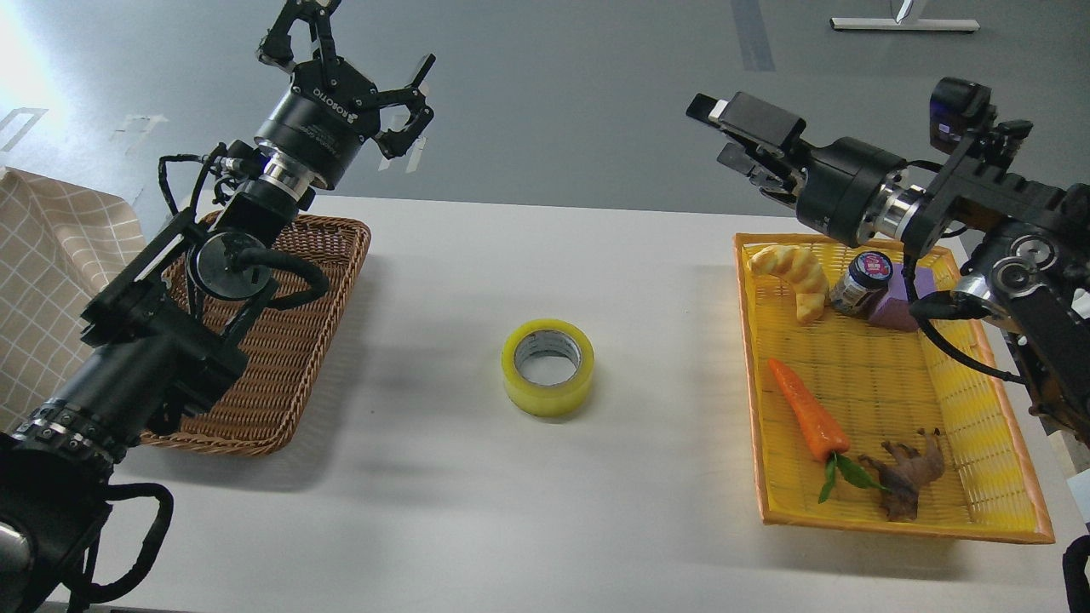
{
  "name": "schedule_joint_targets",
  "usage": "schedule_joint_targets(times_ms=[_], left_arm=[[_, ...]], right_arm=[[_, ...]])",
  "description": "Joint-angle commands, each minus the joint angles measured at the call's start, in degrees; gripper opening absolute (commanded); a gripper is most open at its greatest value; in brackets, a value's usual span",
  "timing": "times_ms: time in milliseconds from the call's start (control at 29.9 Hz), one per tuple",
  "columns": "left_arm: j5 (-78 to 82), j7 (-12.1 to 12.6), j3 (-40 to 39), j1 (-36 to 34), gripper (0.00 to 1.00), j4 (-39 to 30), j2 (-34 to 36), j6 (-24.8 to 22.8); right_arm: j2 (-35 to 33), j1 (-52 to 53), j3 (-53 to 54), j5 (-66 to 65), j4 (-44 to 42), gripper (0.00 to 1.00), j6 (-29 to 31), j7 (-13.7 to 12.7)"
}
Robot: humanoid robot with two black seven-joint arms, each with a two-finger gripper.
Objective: Place and transfer tape with both arms
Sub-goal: 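Release the tape and retract the right arm back over the tray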
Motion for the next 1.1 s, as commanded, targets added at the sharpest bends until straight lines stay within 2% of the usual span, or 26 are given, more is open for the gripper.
schedule_joint_targets(times_ms=[0,234,401,602,668,869,1070], left_arm=[[0.1,0.1,0.0,0.0,0.98,0.0,-0.1,0.0],[0.1,0.1,0.0,-0.1,0.98,0.1,-0.1,0.0],[0.2,0.2,0.3,-0.1,0.98,0.1,-0.1,0.0],[0.7,0.2,0.5,-0.2,0.98,0.0,0.1,0.0],[2.3,0.1,0.1,-0.2,0.98,0.0,0.2,0.0],[4.9,0.0,0.0,-0.2,0.98,0.0,0.2,0.0],[9.7,0.0,0.0,-0.7,0.98,0.0,0.1,0.0]], right_arm=[[1.0,-3.4,8.8,9.6,-0.4,0.98,0.0,0.0],[4.4,-5.5,22.4,17.2,-1.9,0.99,0.0,0.0],[10.2,-5.4,28.4,25.8,-5.8,0.99,0.0,0.0],[13.9,-5.6,28.3,38.1,-8.0,0.99,-0.1,-0.7],[14.7,-5.9,28.2,40.9,-8.7,0.99,-1.8,-0.7],[18.6,-7.6,28.6,43.3,-8.8,0.99,-1.5,-0.7],[19.5,-8.8,28.8,43.3,-8.5,0.99,0.0,-0.6]])
